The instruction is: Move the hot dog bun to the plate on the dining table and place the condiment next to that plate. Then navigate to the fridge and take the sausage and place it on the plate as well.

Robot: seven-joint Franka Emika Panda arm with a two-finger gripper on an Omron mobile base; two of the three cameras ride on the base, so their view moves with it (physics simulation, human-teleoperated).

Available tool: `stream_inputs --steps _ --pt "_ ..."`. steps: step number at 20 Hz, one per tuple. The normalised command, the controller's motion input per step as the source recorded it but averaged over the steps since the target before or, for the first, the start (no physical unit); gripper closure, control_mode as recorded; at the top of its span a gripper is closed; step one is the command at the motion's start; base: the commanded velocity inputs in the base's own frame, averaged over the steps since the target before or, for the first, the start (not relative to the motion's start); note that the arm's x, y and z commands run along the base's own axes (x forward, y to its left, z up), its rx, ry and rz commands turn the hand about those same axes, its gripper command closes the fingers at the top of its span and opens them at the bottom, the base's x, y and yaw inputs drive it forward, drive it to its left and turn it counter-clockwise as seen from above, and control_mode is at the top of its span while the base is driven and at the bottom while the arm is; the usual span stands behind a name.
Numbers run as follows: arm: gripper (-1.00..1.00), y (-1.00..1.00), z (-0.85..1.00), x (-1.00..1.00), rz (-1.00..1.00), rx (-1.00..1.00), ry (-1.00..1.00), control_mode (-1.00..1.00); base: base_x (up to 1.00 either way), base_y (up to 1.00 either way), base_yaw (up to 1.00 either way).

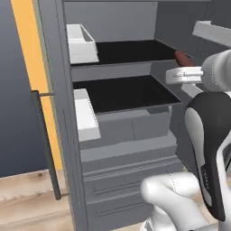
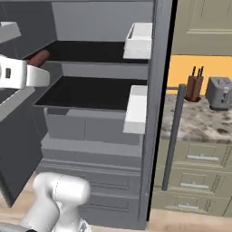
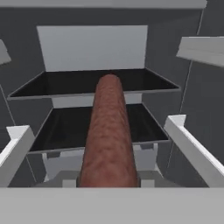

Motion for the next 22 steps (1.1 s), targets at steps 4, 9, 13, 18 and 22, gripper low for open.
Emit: stream_inputs --steps 4,9,13,18,22 --pt "1.00 0.00 0.00 0.00 0.00 0.00 0.00 1.00 -1.00 0.33 -0.38" --pt "1.00 0.00 0.00 0.00 0.00 0.00 0.00 1.00 -0.88 0.07 -0.63" --pt "1.00 0.00 0.00 0.00 0.00 0.00 0.00 1.00 -0.67 0.01 -0.76" --pt "1.00 0.00 0.00 0.00 0.00 0.00 0.00 1.00 -0.59 0.00 -0.78" --pt "1.00 0.00 0.00 0.00 0.00 0.00 0.00 1.00 -0.57 0.00 -0.77"
